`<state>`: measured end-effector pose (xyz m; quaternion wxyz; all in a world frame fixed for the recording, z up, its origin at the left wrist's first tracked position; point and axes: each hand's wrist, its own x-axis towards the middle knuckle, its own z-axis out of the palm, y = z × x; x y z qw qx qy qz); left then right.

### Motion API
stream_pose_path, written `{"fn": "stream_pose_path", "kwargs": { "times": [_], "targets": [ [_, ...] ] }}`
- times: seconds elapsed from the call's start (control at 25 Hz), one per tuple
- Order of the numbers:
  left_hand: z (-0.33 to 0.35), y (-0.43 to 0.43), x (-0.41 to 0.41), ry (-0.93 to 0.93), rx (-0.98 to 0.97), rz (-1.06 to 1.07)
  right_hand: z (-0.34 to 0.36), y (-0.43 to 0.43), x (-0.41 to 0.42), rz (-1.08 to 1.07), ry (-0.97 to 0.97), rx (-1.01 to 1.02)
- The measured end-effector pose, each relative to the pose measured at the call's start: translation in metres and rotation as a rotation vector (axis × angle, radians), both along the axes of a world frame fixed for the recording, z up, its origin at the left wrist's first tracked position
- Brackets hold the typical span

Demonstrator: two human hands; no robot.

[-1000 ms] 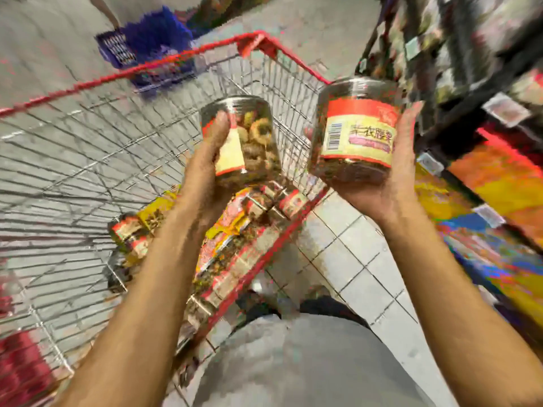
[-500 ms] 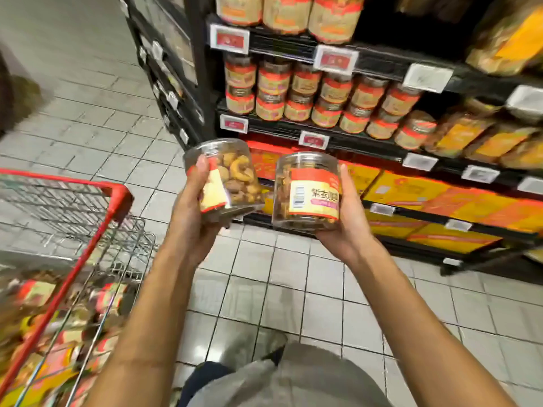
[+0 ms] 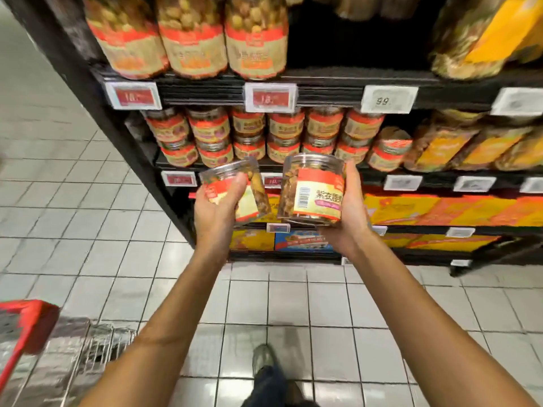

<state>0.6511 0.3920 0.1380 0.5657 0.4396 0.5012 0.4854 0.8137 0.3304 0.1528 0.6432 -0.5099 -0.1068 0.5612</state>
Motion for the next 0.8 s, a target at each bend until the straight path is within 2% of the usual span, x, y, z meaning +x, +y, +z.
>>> {"fn": "stream_pose_path", "kwargs": {
  "times": [0.24, 0.48, 0.64, 0.8],
  "targets": [
    [-0.082, 0.098, 0.06, 0.237, 0.28, 0.114, -0.066, 0.073, 0.038, -0.074, 0.023, -0.011],
    [-0.141, 0.15, 0.103, 0.408, 0.49, 0.217, -0.115, 0.083, 0.054, 0.0, 0.076, 0.028],
    [-0.145, 0.163, 0.119, 0.452, 0.489, 0.279, -0.126, 0.081, 0.057, 0.056, 0.062, 0.005],
    [-0.148, 0.154, 0.108, 0.546, 0.516, 0.149, -0.124, 0.087, 0.055, 0.041, 0.052, -0.015]
  ]
}}
